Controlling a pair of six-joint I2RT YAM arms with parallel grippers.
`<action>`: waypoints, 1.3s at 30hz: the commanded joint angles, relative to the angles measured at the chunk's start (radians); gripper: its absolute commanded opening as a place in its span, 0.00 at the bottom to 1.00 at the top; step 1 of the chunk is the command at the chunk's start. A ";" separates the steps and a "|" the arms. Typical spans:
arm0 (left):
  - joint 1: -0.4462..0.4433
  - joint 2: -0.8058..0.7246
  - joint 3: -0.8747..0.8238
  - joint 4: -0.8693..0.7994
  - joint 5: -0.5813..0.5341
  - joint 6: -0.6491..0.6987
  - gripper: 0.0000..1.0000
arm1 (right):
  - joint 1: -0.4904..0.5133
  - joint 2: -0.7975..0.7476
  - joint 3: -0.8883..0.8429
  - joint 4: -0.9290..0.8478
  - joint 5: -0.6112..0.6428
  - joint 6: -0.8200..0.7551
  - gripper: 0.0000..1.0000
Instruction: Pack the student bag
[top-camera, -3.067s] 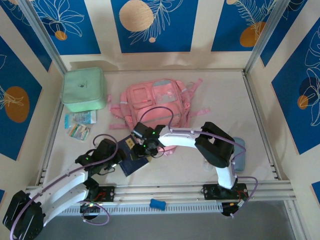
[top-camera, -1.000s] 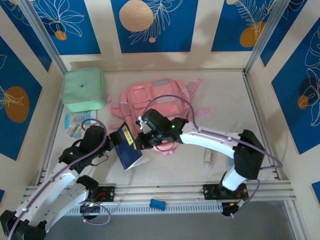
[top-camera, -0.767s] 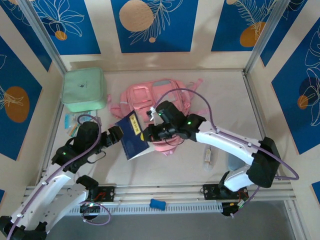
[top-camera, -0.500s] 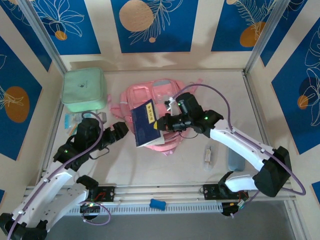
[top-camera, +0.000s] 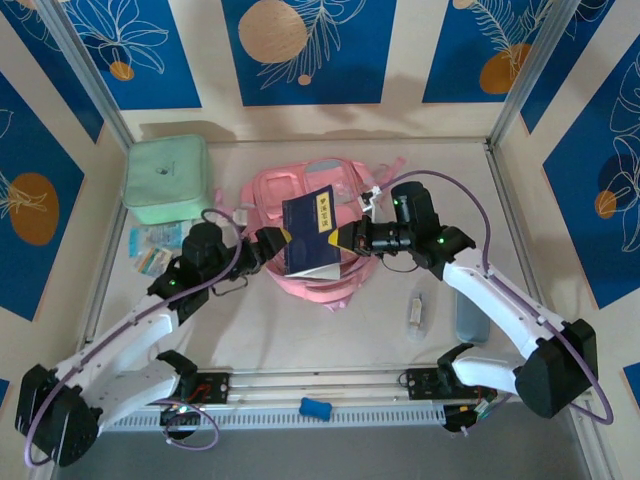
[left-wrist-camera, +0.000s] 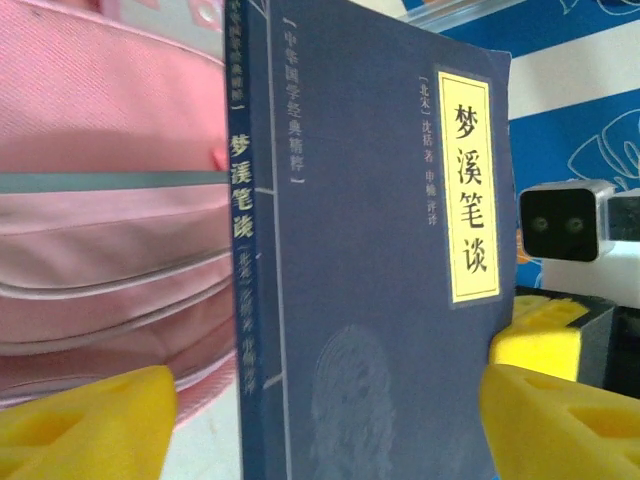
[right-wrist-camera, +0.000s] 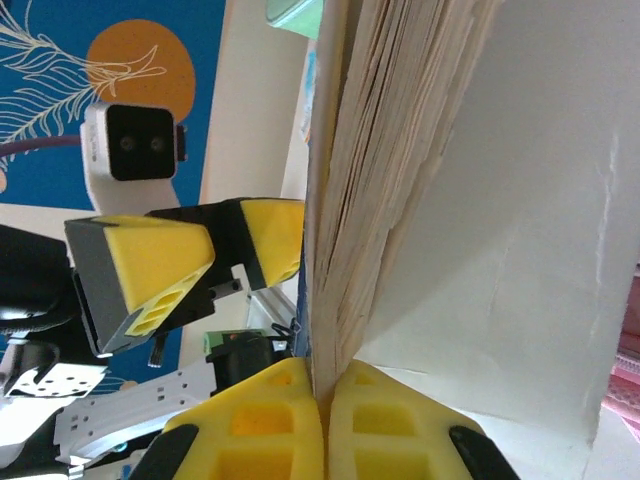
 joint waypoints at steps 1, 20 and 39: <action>-0.027 0.051 0.024 0.185 0.059 -0.026 0.72 | -0.026 -0.017 -0.028 0.095 -0.104 0.022 0.00; -0.099 0.172 0.096 0.316 0.061 -0.041 0.06 | -0.094 -0.029 -0.088 0.069 -0.158 -0.016 0.18; -0.145 0.186 0.187 0.081 -0.042 0.073 0.00 | -0.135 -0.043 -0.107 0.174 -0.306 0.070 0.68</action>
